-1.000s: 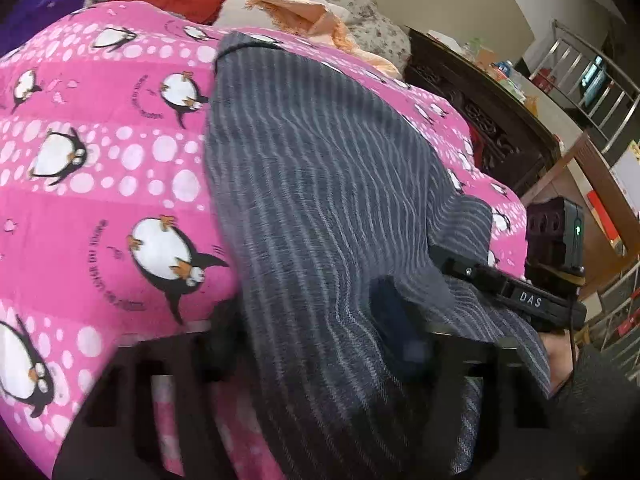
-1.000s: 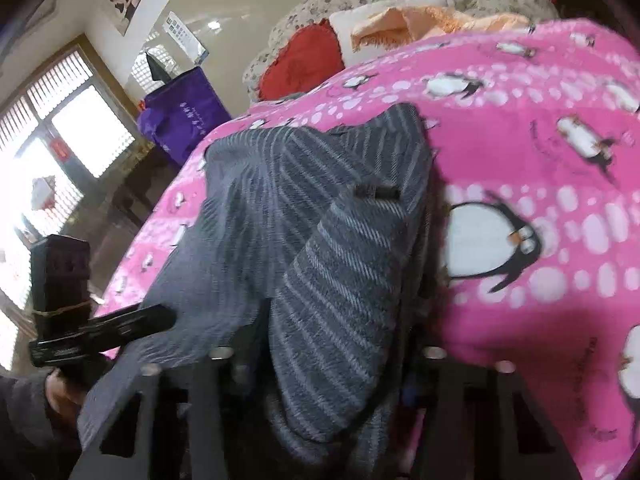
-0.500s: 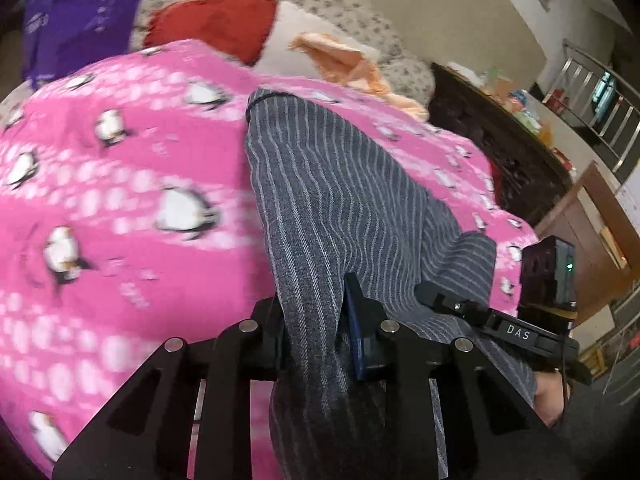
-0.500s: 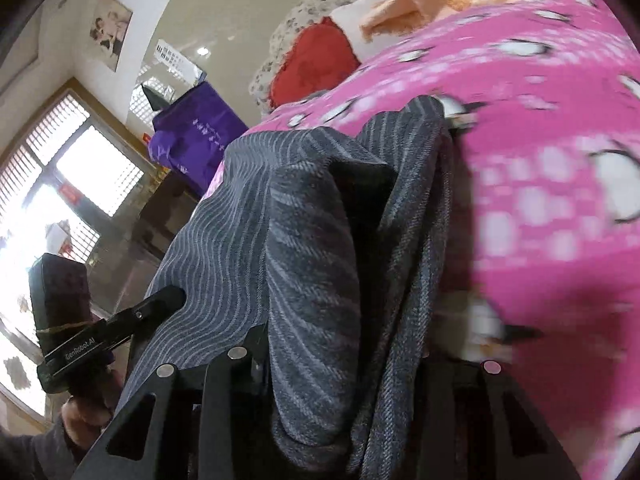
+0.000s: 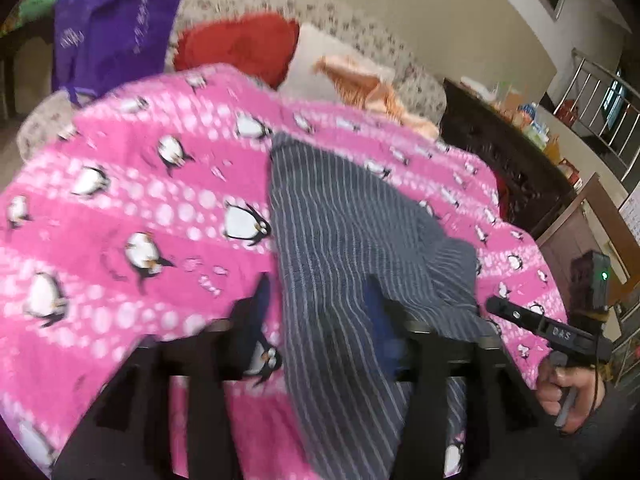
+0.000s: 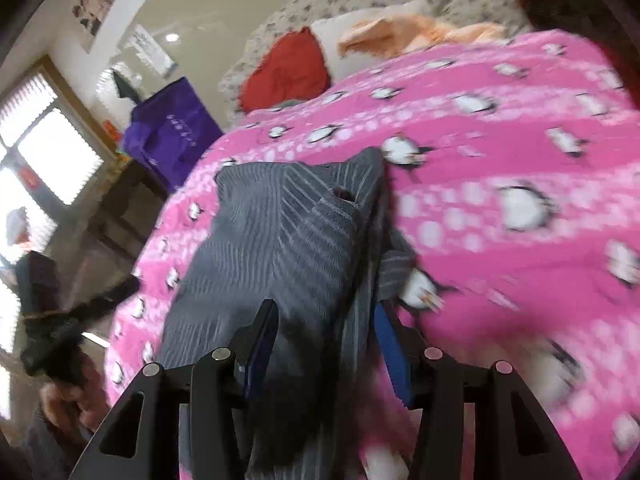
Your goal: Fold large clothes
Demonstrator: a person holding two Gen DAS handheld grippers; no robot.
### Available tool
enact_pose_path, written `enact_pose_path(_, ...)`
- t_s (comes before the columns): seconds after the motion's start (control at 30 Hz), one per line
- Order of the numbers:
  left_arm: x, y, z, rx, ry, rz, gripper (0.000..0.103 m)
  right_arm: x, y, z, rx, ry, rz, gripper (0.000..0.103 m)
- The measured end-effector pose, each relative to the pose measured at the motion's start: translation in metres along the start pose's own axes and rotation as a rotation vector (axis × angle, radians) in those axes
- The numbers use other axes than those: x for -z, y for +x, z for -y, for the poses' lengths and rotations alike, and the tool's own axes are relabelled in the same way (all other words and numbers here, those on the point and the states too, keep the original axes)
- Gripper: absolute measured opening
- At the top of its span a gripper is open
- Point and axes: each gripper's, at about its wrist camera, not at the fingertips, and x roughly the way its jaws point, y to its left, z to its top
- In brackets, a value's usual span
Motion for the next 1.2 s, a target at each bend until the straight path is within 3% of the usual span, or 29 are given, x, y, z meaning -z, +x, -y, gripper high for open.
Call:
enact_pose_path(0.03,0.003,-0.011,0.002,-0.01,0.001,0.019,0.081,0.006,-0.015,-0.005,0.008,-0.012,0.015,0.048)
enact_pose_path(0.07,0.009,-0.022,0.004,-0.021,0.004,0.039,0.088,0.011,-0.026,-0.011,0.013,-0.023,0.026,0.048)
enact_pose_path(0.13,0.022,-0.034,0.008,-0.049,0.015,0.045,0.09,0.028,-0.049,-0.025,0.052,-0.068,0.041,0.049)
enact_pose_path(0.23,0.05,-0.034,0.011,-0.091,0.022,-0.047,0.099,0.057,-0.069,-0.041,0.109,-0.134,0.051,0.058)
enact_pose_path(0.27,0.057,-0.031,0.011,-0.117,0.027,-0.072,0.099,0.065,-0.071,-0.044,0.131,-0.14,0.045,0.063)
enact_pose_path(0.33,0.076,-0.03,0.014,-0.179,0.054,-0.095,0.099,0.086,-0.072,-0.043,0.163,-0.139,0.022,0.063)
enact_pose_path(0.47,0.107,-0.028,0.017,-0.221,0.068,-0.135,0.099,0.117,-0.054,-0.028,0.186,-0.088,-0.081,0.063)
enact_pose_path(0.6,0.132,-0.005,0.007,-0.235,0.03,-0.269,0.099,0.146,-0.025,-0.017,0.23,-0.084,-0.197,0.064)
enact_pose_path(0.67,0.141,0.009,0.004,-0.259,0.03,-0.321,0.102,0.153,-0.021,-0.019,0.244,-0.121,-0.186,0.072)
enact_pose_path(0.77,0.147,0.019,0.019,-0.339,0.123,-0.331,0.103,0.159,-0.013,-0.029,0.242,-0.179,-0.212,0.103)
enact_pose_path(0.87,0.148,0.021,0.018,-0.348,0.112,-0.311,0.103,0.168,-0.006,-0.041,0.307,-0.241,-0.222,0.103)
enact_pose_path(1.07,0.145,0.025,0.015,-0.356,0.119,-0.292,0.103,0.17,-0.011,-0.033,0.292,-0.182,-0.156,0.103)
enact_pose_path(1.2,0.143,0.027,0.018,-0.371,0.104,-0.278,0.103,0.173,-0.011,-0.036,0.33,-0.187,-0.151,0.103)
